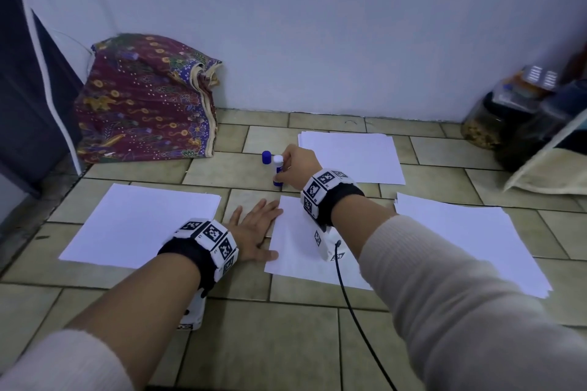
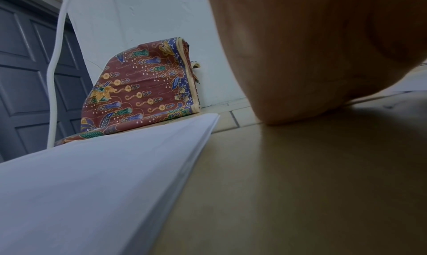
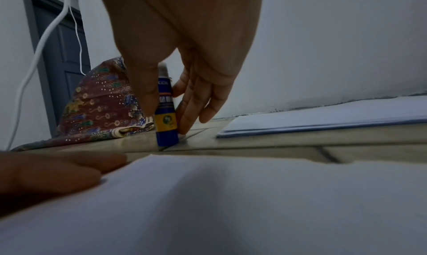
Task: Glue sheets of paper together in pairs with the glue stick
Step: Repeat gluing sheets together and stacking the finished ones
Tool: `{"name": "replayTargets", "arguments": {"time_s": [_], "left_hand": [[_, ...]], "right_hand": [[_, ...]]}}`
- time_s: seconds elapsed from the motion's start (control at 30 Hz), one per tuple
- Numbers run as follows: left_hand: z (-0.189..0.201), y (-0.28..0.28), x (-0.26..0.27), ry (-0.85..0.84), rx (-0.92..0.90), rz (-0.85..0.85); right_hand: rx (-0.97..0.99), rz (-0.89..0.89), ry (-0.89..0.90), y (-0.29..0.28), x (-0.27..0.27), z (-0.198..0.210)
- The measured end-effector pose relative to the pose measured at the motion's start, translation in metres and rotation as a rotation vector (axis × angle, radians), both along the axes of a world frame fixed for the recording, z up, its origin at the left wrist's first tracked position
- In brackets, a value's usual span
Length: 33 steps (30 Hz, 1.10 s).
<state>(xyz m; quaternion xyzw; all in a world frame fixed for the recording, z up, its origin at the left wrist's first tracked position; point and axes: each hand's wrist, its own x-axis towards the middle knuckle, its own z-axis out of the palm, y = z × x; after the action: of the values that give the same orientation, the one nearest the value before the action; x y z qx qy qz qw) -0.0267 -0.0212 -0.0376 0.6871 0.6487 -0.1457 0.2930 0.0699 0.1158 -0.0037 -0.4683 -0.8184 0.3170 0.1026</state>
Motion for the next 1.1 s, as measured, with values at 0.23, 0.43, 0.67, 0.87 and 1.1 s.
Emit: {"name": "replayTargets", "arguments": {"time_s": [0.23,0.43,0.67,0.87,1.1], "left_hand": [[0.000,-0.003,-0.004,-0.059,0.032,-0.017],[0.002,-0.005,-0.003,-0.054,0.022,-0.023],[0.004,-0.007,-0.002,-0.031,0.012,-0.030],[0.005,-0.007,0.002,-0.063,0.005,0.008],[0.004,-0.009,0.004,-0.055,0.028,0.014]], "right_hand": [[-0.020,-0.072,0.209,-0.007,0.024,0.003],[0.157,-0.190,0.348,-0.008,0.102,0.032],[-0.175,-0.125,-0.760,-0.019,0.211,0.033],[-0.187,-0.116,-0.792,-0.036,0.243,0.003],[-0.097,-0.114,-0.699,-0.040,0.253,0.006]]}}
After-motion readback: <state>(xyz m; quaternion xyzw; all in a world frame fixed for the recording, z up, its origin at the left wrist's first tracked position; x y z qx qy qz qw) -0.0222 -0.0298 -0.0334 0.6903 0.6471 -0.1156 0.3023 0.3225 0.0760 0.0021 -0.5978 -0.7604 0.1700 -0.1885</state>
